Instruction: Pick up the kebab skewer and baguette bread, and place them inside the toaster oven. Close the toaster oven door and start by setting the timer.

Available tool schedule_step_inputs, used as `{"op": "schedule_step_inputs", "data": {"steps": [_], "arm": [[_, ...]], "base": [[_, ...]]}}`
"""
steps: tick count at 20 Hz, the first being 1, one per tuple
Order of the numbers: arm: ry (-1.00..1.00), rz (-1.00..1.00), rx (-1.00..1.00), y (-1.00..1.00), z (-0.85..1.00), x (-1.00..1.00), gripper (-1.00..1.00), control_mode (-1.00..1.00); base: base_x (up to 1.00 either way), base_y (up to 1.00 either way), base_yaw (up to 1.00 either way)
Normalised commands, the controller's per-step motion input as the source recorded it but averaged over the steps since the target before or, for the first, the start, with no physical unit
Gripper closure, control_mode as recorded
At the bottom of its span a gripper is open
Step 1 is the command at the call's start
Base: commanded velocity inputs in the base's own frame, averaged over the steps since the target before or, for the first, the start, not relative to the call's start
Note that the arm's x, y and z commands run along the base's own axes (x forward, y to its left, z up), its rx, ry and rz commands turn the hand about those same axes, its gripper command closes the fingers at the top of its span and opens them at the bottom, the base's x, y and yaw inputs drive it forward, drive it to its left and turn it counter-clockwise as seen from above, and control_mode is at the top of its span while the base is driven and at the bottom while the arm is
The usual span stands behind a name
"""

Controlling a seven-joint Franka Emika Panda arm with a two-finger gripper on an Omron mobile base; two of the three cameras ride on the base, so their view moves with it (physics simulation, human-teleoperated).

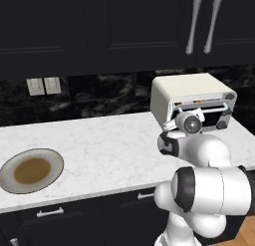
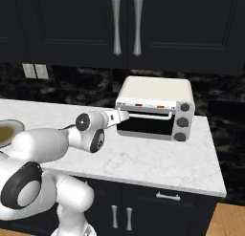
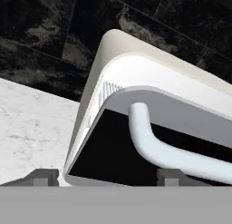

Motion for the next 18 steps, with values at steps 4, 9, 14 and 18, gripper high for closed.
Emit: {"op": "schedule_step_inputs", "data": {"steps": [4, 9, 14, 18], "arm": [[0.0, 0.0, -0.09, -0.18, 0.52, 0.06, -1.0, -1.0], [0.0, 0.0, -0.06, -0.06, 0.15, 0.3, -1.0, -1.0], [0.01, 0.0, 0.0, 0.0, -0.01, 0.52, -1.0, -1.0], [0.01, 0.0, 0.0, 0.0, -0.16, 0.57, -1.0, -1.0]], "base": [[0.0, 0.0, 0.0], [0.0, 0.0, 0.0], [0.0, 0.0, 0.0], [0.0, 0.0, 0.0]]}}
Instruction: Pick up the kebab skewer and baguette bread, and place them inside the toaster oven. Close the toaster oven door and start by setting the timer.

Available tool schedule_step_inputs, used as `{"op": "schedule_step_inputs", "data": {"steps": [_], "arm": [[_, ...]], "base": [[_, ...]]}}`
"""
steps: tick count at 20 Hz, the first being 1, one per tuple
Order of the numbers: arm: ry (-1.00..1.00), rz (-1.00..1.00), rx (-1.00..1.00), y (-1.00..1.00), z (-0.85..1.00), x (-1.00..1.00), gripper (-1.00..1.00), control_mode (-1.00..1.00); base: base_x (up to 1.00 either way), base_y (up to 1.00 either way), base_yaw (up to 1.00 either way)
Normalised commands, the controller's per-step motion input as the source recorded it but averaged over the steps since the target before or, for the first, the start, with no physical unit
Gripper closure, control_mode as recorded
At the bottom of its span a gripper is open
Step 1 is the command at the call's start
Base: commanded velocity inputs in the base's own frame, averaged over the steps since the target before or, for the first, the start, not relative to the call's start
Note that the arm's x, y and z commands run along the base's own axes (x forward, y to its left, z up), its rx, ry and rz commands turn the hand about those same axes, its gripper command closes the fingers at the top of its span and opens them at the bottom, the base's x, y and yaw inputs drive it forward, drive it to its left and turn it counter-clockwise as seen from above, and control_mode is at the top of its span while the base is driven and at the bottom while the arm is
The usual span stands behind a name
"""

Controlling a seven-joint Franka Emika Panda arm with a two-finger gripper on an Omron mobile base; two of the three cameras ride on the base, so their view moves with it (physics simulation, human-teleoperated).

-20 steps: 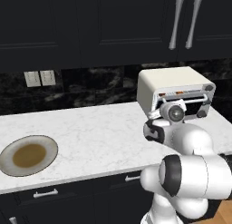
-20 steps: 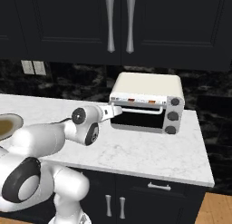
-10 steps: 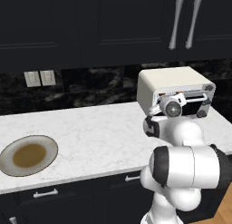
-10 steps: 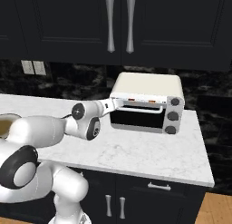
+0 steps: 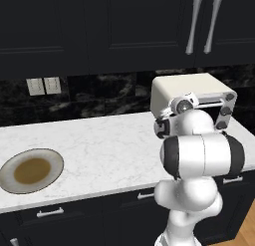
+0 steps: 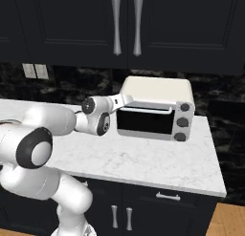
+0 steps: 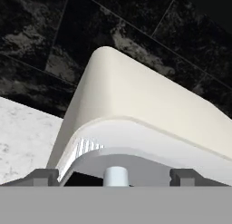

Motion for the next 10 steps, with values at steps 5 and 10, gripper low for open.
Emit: {"op": "schedule_step_inputs", "data": {"steps": [5, 10], "arm": [[0.0, 0.0, 0.0, 0.0, -0.32, 0.47, -1.0, -1.0], [0.0, 0.0, 0.0, 0.0, -0.37, 0.21, -1.0, -1.0]], "base": [[0.0, 0.0, 0.0], [0.0, 0.0, 0.0]]}}
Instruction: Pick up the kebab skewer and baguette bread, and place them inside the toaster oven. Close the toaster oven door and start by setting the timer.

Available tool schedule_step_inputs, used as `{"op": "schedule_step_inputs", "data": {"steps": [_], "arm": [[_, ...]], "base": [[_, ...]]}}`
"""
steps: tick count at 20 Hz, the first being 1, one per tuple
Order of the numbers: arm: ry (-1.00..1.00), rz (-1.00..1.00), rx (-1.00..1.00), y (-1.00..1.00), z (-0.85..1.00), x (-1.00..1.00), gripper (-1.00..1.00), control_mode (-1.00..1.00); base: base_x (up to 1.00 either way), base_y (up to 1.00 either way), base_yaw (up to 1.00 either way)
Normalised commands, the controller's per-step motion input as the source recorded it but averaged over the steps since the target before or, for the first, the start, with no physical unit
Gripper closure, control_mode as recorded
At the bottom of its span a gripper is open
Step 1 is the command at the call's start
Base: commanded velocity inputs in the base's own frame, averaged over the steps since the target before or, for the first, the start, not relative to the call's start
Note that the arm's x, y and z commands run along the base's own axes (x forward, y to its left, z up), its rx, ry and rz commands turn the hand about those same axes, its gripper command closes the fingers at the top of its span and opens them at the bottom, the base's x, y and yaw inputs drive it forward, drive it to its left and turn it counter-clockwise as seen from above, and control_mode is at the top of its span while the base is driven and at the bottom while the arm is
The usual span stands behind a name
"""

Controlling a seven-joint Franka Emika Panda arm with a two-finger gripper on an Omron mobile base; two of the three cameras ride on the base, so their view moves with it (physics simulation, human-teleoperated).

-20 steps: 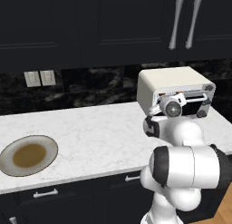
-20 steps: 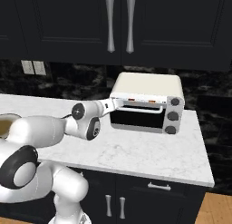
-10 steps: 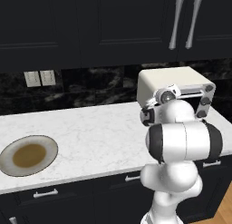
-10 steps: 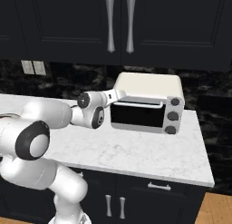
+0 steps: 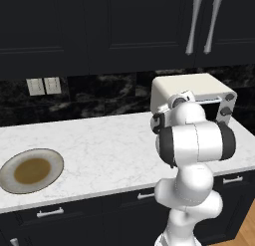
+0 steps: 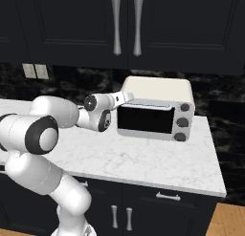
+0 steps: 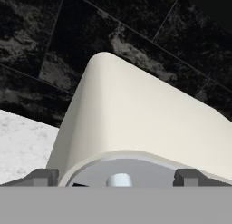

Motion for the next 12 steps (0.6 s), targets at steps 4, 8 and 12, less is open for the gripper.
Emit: {"op": "schedule_step_inputs", "data": {"steps": [4, 8, 12], "arm": [[0.0, 0.0, 0.0, 0.0, -0.36, 0.01, -1.0, -1.0], [0.0, 0.0, 0.0, 0.0, 0.46, -0.37, -1.0, -1.0], [0.0, 0.0, 0.0, 0.0, 1.0, -0.84, -1.0, -1.0]], "base": [[0.0, 0.0, 0.0], [0.0, 0.0, 0.0], [0.0, 0.0, 0.0]]}}
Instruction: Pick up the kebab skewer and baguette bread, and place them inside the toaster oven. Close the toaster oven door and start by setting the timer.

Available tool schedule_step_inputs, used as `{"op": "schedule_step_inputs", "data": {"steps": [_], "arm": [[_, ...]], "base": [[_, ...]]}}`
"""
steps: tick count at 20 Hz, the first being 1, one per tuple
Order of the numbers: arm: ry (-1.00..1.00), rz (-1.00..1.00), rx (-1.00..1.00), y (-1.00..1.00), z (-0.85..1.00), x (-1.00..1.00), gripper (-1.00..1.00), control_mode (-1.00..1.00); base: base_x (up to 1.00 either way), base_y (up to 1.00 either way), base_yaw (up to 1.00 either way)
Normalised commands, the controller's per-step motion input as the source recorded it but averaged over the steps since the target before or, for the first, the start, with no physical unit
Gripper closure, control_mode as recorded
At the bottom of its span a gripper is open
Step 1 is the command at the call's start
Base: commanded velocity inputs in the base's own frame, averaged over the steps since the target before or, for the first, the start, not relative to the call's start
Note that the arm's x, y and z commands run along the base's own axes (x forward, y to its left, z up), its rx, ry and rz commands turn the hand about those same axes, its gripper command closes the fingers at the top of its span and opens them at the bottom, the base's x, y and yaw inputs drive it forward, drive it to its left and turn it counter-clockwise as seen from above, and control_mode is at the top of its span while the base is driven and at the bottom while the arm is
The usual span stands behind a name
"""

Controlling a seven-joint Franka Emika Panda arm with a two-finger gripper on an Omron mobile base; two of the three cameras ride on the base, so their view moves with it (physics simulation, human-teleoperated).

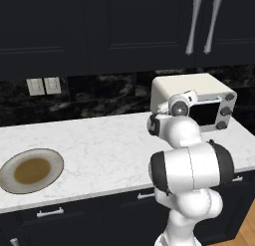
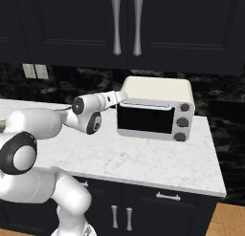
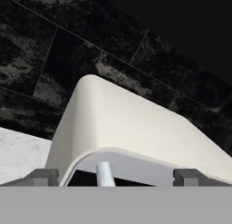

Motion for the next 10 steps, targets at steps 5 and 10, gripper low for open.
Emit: {"op": "schedule_step_inputs", "data": {"steps": [5, 10], "arm": [[0.0, 0.01, 0.0, -0.12, 0.77, -0.95, -1.0, -1.0], [0.12, 0.12, 0.0, -0.88, 0.54, -1.0, -1.0, -1.0]], "base": [[0.0, 0.0, 0.0], [0.0, 0.0, 0.0]]}}
